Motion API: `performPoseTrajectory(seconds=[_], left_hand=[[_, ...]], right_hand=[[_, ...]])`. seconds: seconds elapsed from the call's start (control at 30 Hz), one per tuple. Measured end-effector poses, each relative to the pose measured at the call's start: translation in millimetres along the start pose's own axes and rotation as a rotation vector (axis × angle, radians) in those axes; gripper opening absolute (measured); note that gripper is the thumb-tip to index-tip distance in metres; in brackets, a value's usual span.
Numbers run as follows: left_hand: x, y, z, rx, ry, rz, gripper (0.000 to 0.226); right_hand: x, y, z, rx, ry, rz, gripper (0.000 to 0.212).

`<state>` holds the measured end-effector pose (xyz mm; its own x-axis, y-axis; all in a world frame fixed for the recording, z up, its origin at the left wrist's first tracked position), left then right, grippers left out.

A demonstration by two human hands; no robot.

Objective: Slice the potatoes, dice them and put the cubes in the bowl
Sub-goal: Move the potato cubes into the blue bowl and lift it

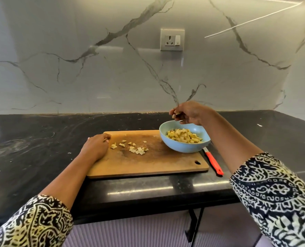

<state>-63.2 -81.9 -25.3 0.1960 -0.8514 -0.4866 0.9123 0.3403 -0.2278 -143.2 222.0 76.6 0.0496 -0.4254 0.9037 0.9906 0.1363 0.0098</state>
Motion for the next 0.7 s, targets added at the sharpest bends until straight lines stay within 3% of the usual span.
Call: performPoseTrajectory(seconds=[0.13,0.2,0.27,0.37,0.57,0.7], left_hand=[[-1,0,1,-0.002,-0.005,-0.008,0.037],[0,0,0,-0.001,-0.007,-0.006,0.037],[0,0,1,0.000,-0.007,-0.005,0.037],[-1,0,0,-0.007,-0.003,0.001,0.037],[-1,-2,-1,-0.010,-0.002,0.007,0.037],[6,-1,8,-0.121,0.030,0.051,0.038]], right_hand=[[16,7,10,-0.203,0.320,0.327,0.008],[12,7,6,-0.149,0.513,0.317,0.006],[3,4,6,-0.074,0.505,0.186,0.011],[7,9,9,-0.070,0.487,0.168,0.018],[33,33,-12,-0.322,0.618,0.559,0.025],[37,59,-101,-0.010,0.585,0.734,0.031]])
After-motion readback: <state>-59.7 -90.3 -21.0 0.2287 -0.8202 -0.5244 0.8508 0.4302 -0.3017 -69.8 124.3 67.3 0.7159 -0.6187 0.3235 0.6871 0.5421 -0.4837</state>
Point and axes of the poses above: each hand's wrist, its own y-axis away from the middle knuckle, its own z-axis out of the back of the hand, x = y × z, the point moved 6 cm from there along -y, towards the middle knuckle, and after that the axes turned 7 degrees about -x, right-handed, at the moved point
